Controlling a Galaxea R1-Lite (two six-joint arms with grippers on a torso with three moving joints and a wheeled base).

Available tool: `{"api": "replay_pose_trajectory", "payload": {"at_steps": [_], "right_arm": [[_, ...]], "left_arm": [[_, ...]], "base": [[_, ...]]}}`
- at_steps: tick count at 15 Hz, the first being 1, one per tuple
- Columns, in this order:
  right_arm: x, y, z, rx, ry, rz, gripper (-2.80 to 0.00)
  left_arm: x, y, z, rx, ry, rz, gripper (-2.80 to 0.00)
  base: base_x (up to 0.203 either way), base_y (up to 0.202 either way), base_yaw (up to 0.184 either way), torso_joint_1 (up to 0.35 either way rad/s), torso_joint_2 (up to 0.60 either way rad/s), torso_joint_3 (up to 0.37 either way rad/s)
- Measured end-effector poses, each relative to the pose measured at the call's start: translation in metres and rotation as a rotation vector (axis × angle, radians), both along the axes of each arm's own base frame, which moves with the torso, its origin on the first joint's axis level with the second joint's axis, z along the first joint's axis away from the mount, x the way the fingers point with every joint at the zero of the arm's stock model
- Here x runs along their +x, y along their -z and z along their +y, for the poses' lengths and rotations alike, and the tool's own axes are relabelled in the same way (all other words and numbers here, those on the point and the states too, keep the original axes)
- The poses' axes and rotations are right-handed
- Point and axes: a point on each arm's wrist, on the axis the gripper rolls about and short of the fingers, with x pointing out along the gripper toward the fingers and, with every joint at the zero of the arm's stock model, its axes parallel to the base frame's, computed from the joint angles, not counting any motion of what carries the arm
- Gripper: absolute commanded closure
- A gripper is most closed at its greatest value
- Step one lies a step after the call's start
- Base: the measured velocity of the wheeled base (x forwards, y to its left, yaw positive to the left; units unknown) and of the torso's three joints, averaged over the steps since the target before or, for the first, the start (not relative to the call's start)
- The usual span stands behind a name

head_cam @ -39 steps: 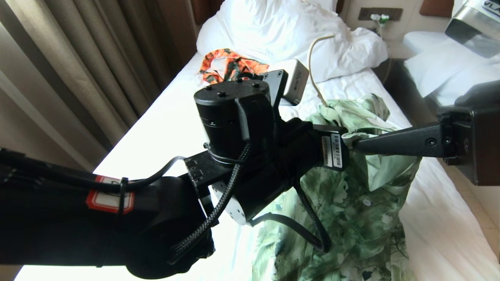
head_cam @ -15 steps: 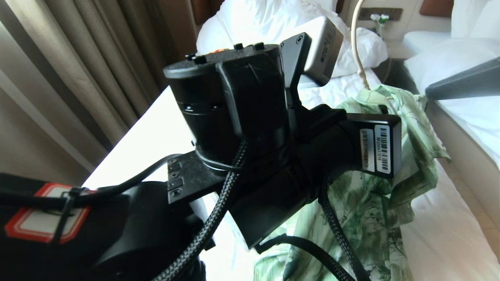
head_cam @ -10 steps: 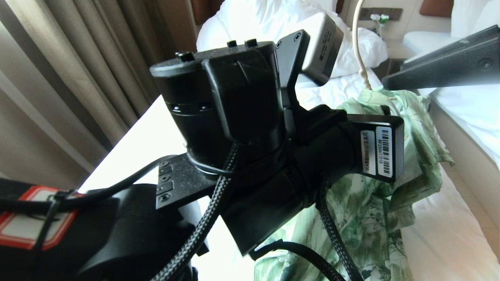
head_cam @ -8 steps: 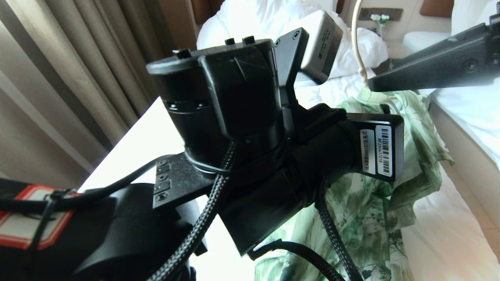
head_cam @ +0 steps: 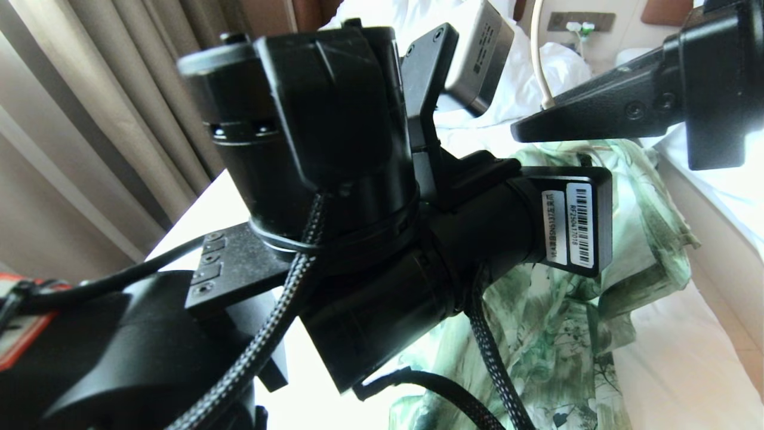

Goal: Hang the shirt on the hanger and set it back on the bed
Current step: Take the clothes hanger out of the clothes

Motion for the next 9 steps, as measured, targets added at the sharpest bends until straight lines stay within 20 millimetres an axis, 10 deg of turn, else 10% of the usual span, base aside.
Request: {"api": "replay_pose_trajectory", "payload": {"at_steps": [6,7,9], "right_arm": [[0.007,0.004,0.013,-0.005,0.040,-0.027,0.00],[0.007,0.004,0.014,0.000,0.049,-0.036,0.00],[0.009,0.003,0.016,0.013,0.065,-0.053,0.00]], "left_arm": [[-0.002,-0.003,0.006,-0.009,0.002,0.000,0.00],[-0.002,-0.003,0.007,-0.012,0.001,-0.001,-2.80],[-0.003,-0.001,0.007,-0.008,0.004,0.000,-2.80]], "base": [[0.000,0.000,0.000,0.000,0.00,0.000],[0.000,0.000,0.000,0.000,0.00,0.000],[0.000,0.000,0.000,0.000,0.00,0.000]]}}
